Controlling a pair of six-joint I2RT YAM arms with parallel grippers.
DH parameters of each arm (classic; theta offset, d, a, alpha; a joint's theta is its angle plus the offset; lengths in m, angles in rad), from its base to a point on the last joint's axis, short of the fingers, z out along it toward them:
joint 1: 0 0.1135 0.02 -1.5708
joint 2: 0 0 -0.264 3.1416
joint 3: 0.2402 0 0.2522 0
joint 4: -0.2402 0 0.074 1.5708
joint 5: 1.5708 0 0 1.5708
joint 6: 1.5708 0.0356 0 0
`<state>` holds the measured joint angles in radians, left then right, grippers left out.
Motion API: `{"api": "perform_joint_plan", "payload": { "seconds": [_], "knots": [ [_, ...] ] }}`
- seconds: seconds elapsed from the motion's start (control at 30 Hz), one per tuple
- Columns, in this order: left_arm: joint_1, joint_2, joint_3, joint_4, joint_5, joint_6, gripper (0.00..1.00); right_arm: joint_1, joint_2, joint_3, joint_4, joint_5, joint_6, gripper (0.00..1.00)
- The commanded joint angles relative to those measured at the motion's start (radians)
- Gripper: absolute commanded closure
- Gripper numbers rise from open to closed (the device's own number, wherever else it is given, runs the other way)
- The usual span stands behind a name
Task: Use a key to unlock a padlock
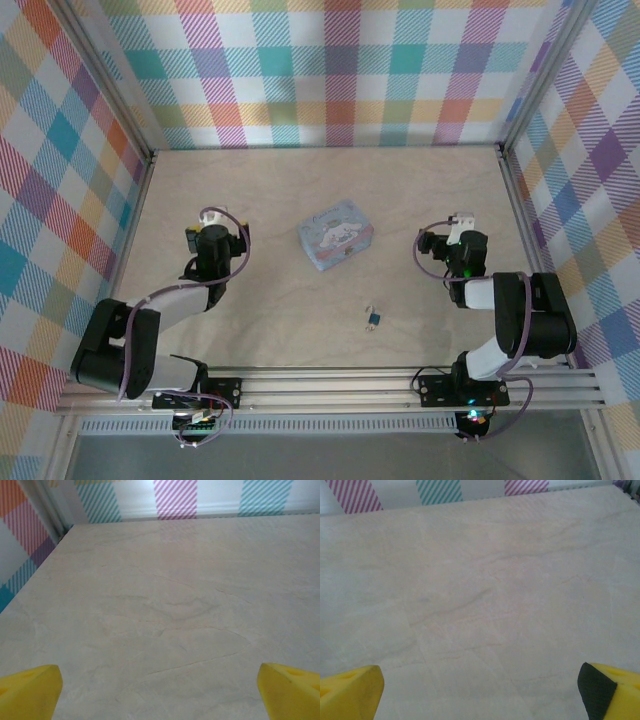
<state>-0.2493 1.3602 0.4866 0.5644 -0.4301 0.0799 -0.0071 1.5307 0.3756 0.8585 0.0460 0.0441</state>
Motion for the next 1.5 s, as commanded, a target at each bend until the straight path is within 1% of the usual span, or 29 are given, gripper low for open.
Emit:
{"api": "perform_joint_plan", "payload": {
  "seconds": [0.0,0.1,0.2,0.33,0.47,0.57,0.67,0.77,0.9,0.97,1.1,1.17,1.37,1.47],
  "knots": [
    [0.032,0.024,0.001,0.129,0.089,0.076,0.00,-0.005,0.003,0.014,0.009,-0.026,0.008,0.00],
    [0.067,0.042,0.003,0.171,0.159,0.070,0.00,-0.005,0.002,0.014,0.007,-0.025,0.009,0.00],
    [0.089,0.063,0.006,0.201,0.203,0.070,0.00,-0.004,0.002,0.014,0.007,-0.026,0.008,0.00],
    [0.098,0.065,0.028,0.154,0.225,0.069,0.00,-0.004,0.002,0.014,0.008,-0.026,0.008,0.00],
    [0.099,0.042,0.059,0.028,0.220,0.058,0.00,-0.005,0.002,0.014,0.007,-0.026,0.006,0.00],
    [0.099,0.014,0.033,0.029,0.210,0.037,0.00,-0.004,0.002,0.014,0.009,-0.026,0.007,0.00],
    [0.099,0.002,0.033,-0.007,0.212,0.028,0.00,-0.004,0.002,0.014,0.010,-0.026,0.007,0.00],
    [0.099,-0.011,0.022,-0.009,0.188,0.013,0.00,-0.004,0.002,0.013,0.010,-0.026,0.007,0.00],
    [0.099,0.001,-0.008,-0.011,0.183,-0.020,0.00,-0.004,0.002,0.013,0.011,-0.025,0.006,0.00],
    [0.098,0.014,-0.047,0.047,0.173,-0.035,0.00,-0.004,0.001,0.013,0.011,-0.025,0.007,0.00],
    [0.099,0.023,-0.115,0.193,0.181,-0.014,0.00,-0.005,0.001,0.013,0.010,-0.026,0.007,0.00],
    [0.098,0.043,-0.123,0.224,0.193,-0.008,0.00,-0.004,0.001,0.013,0.011,-0.026,0.007,0.00],
    [0.099,0.204,-0.172,0.455,0.197,-0.002,0.00,-0.004,0.002,0.011,0.013,-0.025,0.007,0.00],
    [0.103,0.197,-0.164,0.425,0.202,-0.006,0.00,-0.005,0.001,0.011,0.014,-0.026,0.007,0.00]
  ]
}}
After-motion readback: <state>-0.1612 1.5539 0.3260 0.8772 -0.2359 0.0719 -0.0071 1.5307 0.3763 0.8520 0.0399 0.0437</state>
